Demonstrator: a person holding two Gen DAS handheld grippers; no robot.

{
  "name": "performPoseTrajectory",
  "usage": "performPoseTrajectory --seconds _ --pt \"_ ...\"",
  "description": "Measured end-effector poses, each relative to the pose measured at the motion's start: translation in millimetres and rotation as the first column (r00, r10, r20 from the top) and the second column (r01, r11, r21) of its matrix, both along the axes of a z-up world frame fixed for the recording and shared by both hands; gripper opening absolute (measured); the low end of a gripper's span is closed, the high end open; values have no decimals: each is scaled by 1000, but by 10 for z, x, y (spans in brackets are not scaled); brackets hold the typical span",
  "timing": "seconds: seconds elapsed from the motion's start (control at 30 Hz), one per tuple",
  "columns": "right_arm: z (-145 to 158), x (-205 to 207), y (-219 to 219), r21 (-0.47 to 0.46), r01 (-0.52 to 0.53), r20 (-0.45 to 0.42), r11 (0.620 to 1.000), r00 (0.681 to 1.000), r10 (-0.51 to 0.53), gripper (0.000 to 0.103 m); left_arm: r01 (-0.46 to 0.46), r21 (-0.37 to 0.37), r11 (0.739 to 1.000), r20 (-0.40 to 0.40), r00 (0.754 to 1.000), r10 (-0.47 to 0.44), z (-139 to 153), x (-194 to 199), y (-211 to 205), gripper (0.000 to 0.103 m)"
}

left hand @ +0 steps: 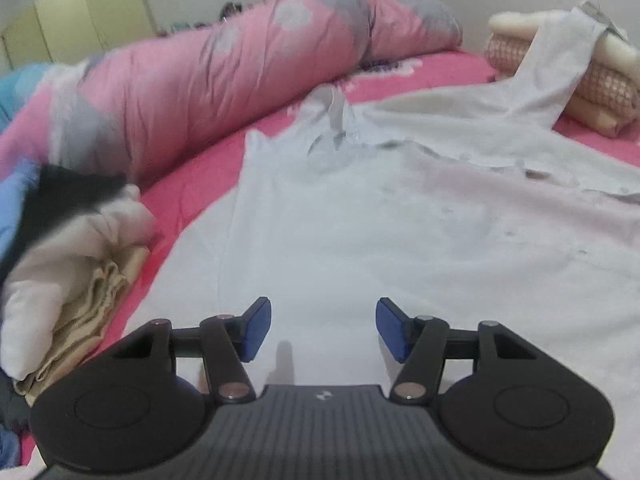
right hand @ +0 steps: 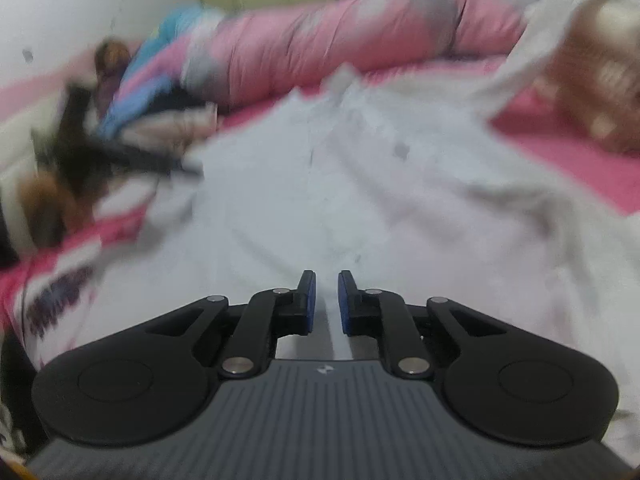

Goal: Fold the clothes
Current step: 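Release the cloth and bring the left gripper back over the shirt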

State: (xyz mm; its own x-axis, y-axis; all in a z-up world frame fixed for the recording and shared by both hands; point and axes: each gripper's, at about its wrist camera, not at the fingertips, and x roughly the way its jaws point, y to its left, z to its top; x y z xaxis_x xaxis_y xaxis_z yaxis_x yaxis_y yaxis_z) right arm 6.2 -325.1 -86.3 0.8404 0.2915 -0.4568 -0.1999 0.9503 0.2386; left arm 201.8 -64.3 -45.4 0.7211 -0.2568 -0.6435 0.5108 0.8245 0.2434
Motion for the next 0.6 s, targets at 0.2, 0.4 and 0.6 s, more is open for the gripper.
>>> performPoseTrajectory --seconds 0.2,0.4,0.6 --pt "7 -375 -67 -21 -155 38 988 987 156 13 -16 -75 997 63 998 21 248 -427 128 70" --pt "-279 -490 29 -49 -114 -26 992 993 112 19 34 -152 988 30 999 -30 210 -974 119 70" --pt "-4 -803 -164 -137 53 88 989 995 -41 24 85 -256 963 -69 992 -106 6 -1266 -106 72"
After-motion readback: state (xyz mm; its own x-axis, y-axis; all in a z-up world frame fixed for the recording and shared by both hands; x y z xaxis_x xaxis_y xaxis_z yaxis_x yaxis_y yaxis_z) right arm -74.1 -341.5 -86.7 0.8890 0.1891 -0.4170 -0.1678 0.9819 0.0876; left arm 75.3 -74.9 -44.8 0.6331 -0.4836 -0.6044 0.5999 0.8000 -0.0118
